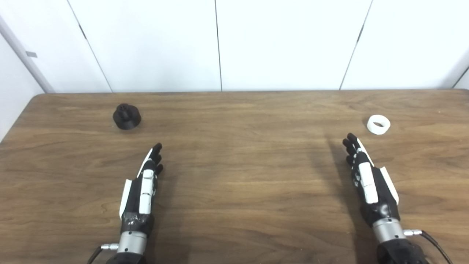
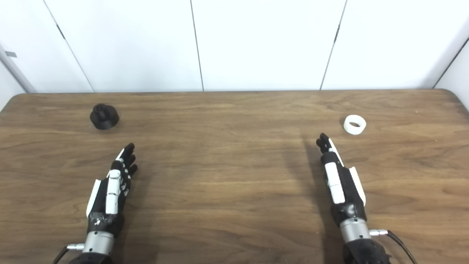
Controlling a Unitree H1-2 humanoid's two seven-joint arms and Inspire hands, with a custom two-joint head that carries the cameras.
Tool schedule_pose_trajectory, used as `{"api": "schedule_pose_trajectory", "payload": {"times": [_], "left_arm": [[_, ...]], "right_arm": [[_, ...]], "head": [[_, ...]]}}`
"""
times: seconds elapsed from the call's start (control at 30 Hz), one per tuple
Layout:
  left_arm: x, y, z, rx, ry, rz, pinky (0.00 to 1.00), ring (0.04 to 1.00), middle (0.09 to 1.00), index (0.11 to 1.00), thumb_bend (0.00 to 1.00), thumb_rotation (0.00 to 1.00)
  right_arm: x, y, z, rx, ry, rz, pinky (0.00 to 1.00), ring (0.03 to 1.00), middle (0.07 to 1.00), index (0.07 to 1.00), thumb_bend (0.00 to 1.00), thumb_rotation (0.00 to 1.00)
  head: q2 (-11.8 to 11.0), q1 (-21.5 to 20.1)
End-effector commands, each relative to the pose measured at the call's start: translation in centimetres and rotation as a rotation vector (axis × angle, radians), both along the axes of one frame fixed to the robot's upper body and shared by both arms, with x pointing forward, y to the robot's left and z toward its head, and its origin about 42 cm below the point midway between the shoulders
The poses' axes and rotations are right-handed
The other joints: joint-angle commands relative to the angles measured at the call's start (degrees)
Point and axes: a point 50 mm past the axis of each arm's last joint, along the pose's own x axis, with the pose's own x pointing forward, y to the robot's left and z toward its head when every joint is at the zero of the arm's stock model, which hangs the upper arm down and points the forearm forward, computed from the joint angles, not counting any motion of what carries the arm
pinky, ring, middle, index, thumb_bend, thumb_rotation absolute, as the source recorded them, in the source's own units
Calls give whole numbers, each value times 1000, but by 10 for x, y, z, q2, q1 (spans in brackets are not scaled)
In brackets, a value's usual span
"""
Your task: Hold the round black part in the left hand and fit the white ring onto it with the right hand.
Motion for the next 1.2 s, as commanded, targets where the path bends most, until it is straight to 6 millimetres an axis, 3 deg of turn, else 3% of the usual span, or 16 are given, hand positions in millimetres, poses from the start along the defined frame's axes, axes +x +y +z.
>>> {"api": "schedule_pose_trajectory", "payload": {"times": [0.0,0.6,0.8,1.0,1.17], "left_arm": [[1,2,2,12,-9,1,1000,1000,1000,959,396,1000],[2,1,1,19,-19,2,1000,1000,988,948,381,1000],[2,0,-4,42,-14,-1,1000,1000,986,949,406,1000],[3,-7,-10,50,-9,-5,1000,1000,993,949,471,1000],[3,-15,-14,39,15,-5,1000,1000,998,948,550,1000]], "right_arm": [[6,4,12,1,-52,18,1000,998,961,966,582,1000],[5,3,11,-8,-45,11,1000,995,955,957,581,1000],[4,0,8,-7,-34,13,1000,995,954,955,605,1000],[5,-8,1,-6,-39,20,1000,993,956,963,547,1000],[6,-17,-4,-13,-44,28,1000,997,960,975,592,1000]], "head": [[0,1],[-8,10],[-20,43],[-46,85],[-75,140]]}}
